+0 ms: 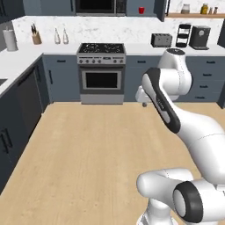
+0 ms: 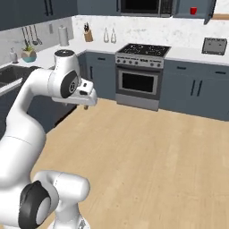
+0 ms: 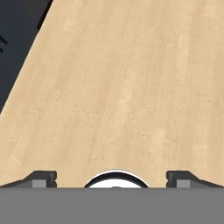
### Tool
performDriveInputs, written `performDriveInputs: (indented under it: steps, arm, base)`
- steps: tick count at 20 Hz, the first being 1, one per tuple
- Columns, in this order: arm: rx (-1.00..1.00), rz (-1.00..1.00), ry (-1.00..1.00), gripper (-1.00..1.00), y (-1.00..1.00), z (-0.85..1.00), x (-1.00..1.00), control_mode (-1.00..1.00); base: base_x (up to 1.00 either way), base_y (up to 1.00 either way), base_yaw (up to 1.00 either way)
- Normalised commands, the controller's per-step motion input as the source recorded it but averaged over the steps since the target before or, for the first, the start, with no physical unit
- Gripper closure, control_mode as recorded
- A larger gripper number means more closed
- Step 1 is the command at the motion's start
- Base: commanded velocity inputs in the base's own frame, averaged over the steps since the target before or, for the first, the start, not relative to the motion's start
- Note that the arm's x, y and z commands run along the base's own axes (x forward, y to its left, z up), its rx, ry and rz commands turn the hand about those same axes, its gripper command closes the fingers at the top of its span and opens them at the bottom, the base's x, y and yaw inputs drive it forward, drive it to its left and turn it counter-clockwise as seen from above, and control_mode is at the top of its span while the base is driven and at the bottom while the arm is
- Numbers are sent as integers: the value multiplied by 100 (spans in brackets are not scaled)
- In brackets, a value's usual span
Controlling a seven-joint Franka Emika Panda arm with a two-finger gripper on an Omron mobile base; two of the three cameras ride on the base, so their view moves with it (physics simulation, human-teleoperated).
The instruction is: Gather all objects into one cabinet and sort the glasses and bowls to opposite sides.
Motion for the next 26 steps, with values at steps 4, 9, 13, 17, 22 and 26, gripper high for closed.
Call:
performDriveInputs:
  steps: [4, 9, 13, 17, 22, 26]
  arm:
    - [0, 0, 0, -100, 0, 0, 0, 100]
    - [0, 0, 0, -100, 0, 0, 0, 100]
    - [0, 0, 0, -100, 0, 0, 0, 100]
    - [0, 0, 0, -100, 0, 0, 0, 100]
    - [0, 0, 0, -100, 0, 0, 0, 100]
    - [0, 0, 0, -100, 0, 0, 0, 100]
  base:
    - [29, -49, -14]
    - [76, -38, -12]
    - [96, -43, -13]
    - [100, -64, -15]
    - [100, -45, -11]
    - [100, -11, -7]
